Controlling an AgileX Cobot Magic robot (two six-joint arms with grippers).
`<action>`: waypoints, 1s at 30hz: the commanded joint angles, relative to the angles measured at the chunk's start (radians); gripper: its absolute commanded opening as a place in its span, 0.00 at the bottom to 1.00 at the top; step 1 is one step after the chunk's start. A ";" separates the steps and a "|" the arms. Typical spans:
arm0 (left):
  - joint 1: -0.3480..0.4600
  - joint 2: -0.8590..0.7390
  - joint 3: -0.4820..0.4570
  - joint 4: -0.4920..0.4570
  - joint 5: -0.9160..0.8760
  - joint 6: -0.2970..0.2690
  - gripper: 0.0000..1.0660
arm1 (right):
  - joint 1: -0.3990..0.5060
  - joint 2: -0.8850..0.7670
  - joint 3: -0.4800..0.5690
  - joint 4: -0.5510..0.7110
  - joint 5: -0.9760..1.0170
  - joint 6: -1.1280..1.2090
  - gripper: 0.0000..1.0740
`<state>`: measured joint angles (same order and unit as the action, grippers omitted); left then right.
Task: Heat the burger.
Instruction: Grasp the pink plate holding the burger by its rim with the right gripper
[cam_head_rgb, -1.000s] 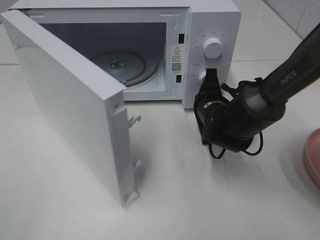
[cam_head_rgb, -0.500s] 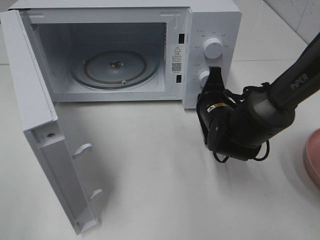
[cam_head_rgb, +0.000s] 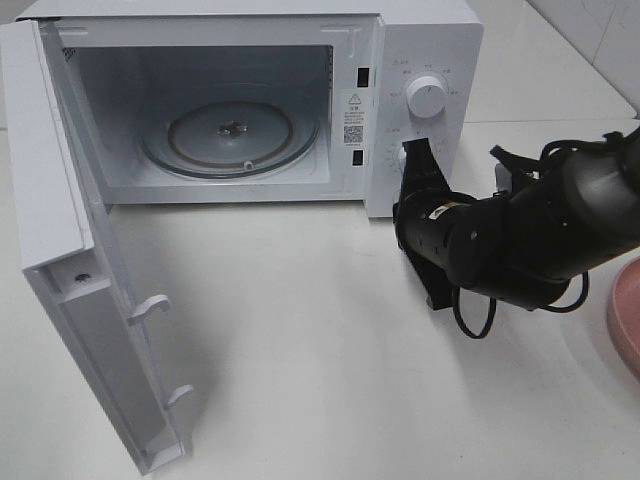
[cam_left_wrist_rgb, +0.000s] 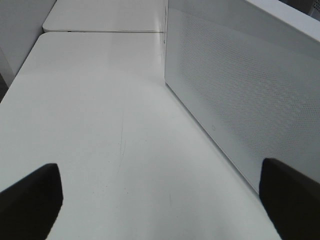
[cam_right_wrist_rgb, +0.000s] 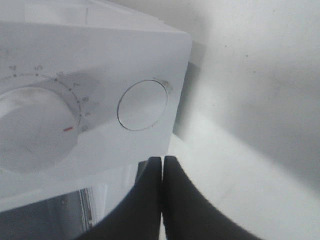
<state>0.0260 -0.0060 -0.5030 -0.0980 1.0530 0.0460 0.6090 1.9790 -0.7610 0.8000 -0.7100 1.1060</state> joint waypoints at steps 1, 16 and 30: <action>0.003 -0.019 0.002 -0.002 -0.015 0.000 0.94 | -0.004 -0.075 0.024 0.002 0.098 -0.151 0.00; 0.003 -0.019 0.002 -0.003 -0.015 0.000 0.94 | -0.156 -0.292 0.027 0.001 0.574 -1.056 0.02; 0.003 -0.019 0.002 -0.003 -0.015 0.000 0.94 | -0.389 -0.481 0.027 -0.367 1.212 -1.407 0.03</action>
<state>0.0260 -0.0060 -0.5030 -0.0980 1.0530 0.0460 0.2480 1.5380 -0.7360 0.5490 0.4070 -0.2820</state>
